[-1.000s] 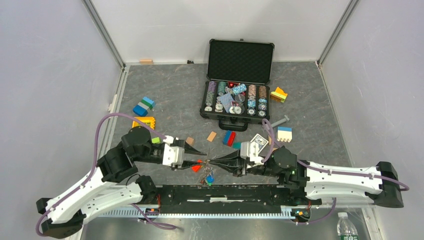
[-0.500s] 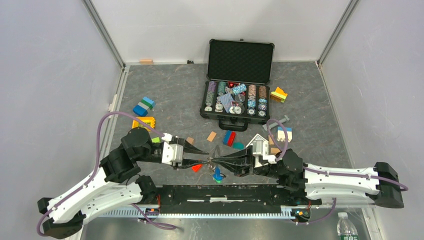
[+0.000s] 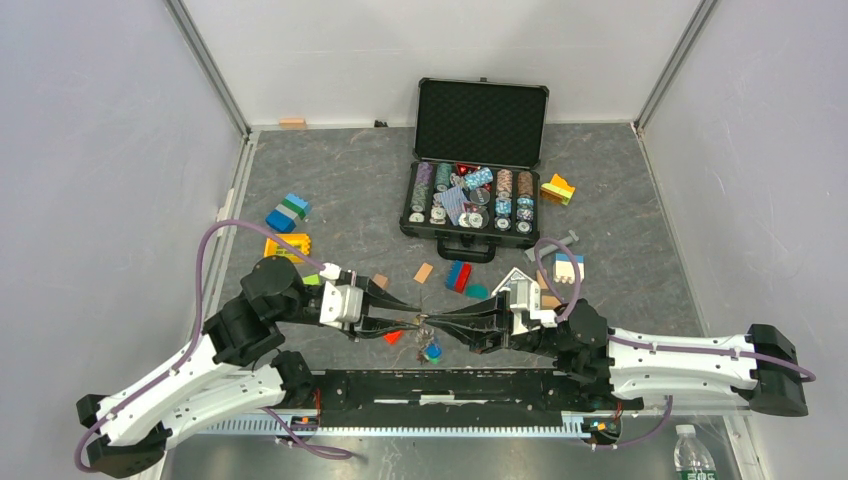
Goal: Remove the keys from the keyring
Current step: Remove the key from the keyring.
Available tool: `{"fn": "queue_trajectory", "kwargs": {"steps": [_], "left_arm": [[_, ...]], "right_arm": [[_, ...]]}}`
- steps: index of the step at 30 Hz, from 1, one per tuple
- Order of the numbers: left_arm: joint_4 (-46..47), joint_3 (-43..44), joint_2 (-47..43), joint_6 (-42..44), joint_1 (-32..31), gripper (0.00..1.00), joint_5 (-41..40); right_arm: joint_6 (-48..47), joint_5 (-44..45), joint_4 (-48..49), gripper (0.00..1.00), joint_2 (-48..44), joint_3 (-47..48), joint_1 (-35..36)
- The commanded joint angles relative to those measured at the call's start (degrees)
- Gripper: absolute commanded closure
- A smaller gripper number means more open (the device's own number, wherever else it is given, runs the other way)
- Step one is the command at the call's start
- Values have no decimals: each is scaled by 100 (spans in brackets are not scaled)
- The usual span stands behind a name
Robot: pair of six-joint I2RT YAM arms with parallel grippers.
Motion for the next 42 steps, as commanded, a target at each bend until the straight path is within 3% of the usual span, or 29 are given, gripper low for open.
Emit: {"fn": "queue_trajectory", "kwargs": {"steps": [1, 9, 23, 25, 30, 33, 42], "left_arm": [[337, 2, -66, -248, -15, 63, 186], [346, -15, -30, -268, -15, 73, 266], [346, 12, 138, -309, -14, 70, 285], [346, 26, 148, -306, -15, 74, 285], [346, 59, 150, -294, -15, 97, 276], [309, 82, 140, -243, -13, 98, 284], [-500, 423, 281, 336, -7, 98, 227]], "right_arm": [[21, 94, 365, 100, -111, 8, -12], [15, 102, 387, 100, -119, -19, -8], [5, 6, 408, 100, -139, -25, -10], [2, -7, 400, 100, -128, -23, -11], [-36, -1, 327, 100, -109, -11, -10], [-196, 53, 22, 100, -102, 80, -11], [-967, 484, -1910, 70, -275, 807, -15]]}}
